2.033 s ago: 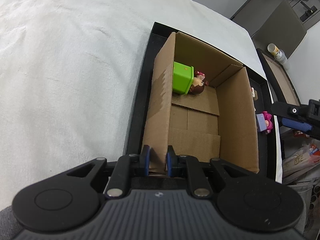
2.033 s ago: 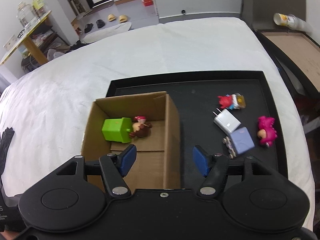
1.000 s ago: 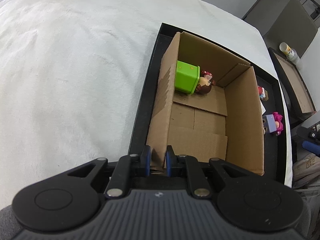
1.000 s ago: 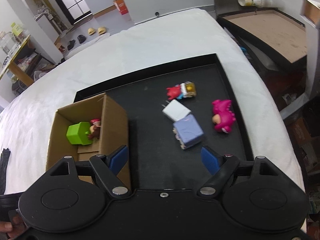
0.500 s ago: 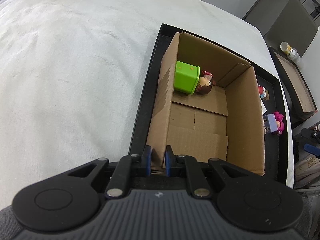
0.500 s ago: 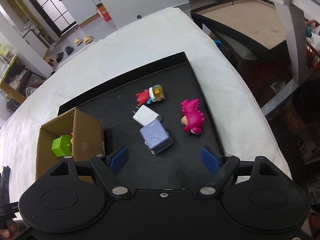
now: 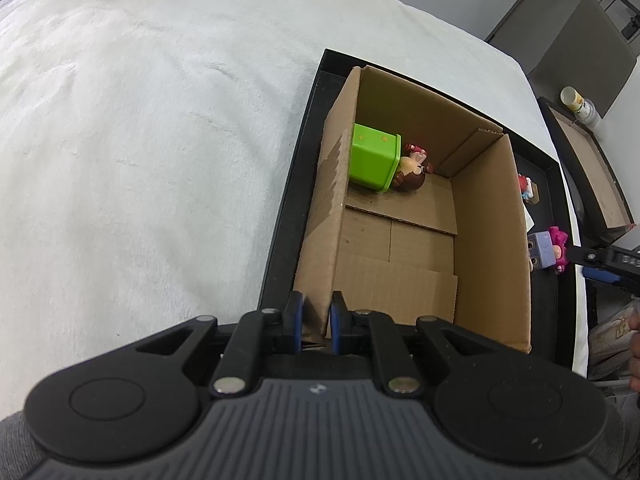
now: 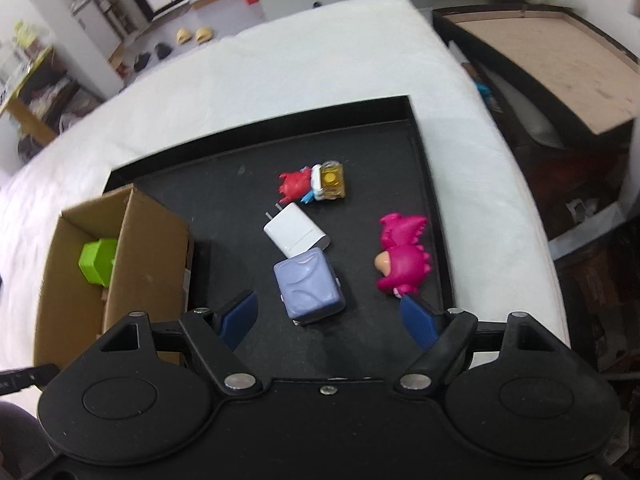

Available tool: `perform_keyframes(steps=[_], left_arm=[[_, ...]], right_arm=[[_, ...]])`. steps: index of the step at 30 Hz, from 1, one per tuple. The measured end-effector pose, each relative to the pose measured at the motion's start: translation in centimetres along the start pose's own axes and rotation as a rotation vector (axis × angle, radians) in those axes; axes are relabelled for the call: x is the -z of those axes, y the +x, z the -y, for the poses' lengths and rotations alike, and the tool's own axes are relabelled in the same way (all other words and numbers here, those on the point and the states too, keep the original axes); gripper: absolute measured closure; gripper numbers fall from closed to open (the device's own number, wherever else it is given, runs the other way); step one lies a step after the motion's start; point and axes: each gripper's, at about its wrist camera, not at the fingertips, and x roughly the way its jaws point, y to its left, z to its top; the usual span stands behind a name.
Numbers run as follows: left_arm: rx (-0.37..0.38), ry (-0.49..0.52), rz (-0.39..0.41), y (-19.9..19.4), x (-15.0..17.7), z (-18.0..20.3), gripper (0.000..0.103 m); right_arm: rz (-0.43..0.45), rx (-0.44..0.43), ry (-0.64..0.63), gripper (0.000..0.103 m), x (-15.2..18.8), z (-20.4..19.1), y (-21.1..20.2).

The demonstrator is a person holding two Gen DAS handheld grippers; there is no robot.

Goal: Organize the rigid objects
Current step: 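Move the right gripper to the lavender cube figure and grasp it, then carry the lavender cube into the box and open the right gripper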

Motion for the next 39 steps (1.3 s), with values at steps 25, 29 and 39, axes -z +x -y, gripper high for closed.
perform_keyframes(steps=[25,29,39], left_arm=[[0.015,-0.008,0.003,-0.2,0.2,-0.3,0.09],[0.025,-0.009,0.005,-0.3,0.2,-0.5,0.09],[0.023,0.004,-0.001,-0.3,0.2,-0.2,0.09]], right_arm=[[-0.087,0.033,-0.087,0.064,-0.2,-2.4,3.4],[-0.067,0.053,-0.098,0.064,0.3,-3.3,2.2],[0.005,0.012,-0.05,0.063,0.8,-4.6,-1.4]])
